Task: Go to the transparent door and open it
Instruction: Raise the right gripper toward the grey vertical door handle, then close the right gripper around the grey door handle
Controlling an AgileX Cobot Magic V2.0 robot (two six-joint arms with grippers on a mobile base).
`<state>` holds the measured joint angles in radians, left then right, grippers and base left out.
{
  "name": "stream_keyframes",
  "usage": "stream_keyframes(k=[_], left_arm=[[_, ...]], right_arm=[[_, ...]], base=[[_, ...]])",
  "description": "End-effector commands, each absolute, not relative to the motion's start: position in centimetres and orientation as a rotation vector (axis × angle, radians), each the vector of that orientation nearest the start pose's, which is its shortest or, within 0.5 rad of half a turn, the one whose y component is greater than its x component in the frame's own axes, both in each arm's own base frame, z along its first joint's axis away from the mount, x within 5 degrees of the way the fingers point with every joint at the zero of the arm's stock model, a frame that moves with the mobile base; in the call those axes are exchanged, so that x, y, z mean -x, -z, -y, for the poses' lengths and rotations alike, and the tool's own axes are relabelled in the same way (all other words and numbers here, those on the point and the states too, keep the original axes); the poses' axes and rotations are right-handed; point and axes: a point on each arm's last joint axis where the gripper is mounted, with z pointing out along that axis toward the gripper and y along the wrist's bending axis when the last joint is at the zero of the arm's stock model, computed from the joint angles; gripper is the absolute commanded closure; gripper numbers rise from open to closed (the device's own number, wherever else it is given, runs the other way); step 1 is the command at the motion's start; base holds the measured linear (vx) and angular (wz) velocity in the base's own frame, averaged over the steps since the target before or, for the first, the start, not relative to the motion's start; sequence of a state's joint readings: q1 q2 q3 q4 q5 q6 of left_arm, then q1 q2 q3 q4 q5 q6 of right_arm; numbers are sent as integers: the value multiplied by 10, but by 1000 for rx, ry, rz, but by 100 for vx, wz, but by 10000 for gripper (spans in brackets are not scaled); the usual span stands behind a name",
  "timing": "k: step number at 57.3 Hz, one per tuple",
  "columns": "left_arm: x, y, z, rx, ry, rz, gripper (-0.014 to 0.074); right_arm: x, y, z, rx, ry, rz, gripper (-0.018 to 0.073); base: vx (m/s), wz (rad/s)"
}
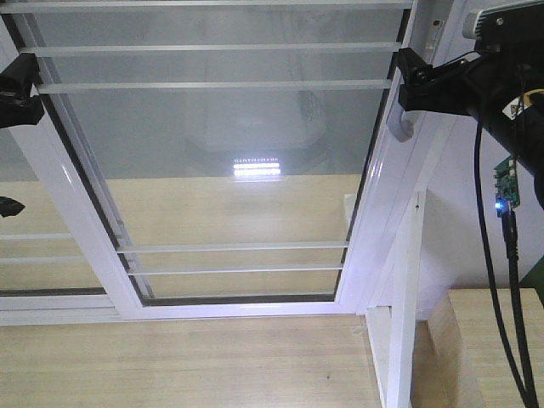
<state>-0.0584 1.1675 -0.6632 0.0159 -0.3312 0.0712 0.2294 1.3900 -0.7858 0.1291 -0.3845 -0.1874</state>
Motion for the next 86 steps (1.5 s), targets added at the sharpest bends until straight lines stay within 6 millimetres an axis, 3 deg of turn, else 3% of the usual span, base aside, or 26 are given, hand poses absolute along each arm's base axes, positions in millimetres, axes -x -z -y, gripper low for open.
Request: stream_keyframes(k=[1,15,33,56,69,86], left_arm=[[-253,-331,14,-57,14,-1526,-57],[-253,-332,13,-25,26,-1521,-9],[-253,-333,13,-24,25,-1510,8],[-253,-333,13,-26,24,-1505,8],[-253,-333,13,-26,24,-1506,8],[-253,-333,13,-26,24,-1506,8]], right_arm=[[-307,-311,-64,170,-71,-1545,-156],[-331,-289,-64,105,-43,-1449,-108],[-358,-251,-66,84,-1,-1508,-56],[-401,-249,-78,131,25,-1501,-43],[-407,-249,-75,118,72,-1502,-38],[-412,-244,-53,51,61,-1516,-35]], base=[[0,0],[0,0],[0,0],[0,0],[0,0],[0,0]])
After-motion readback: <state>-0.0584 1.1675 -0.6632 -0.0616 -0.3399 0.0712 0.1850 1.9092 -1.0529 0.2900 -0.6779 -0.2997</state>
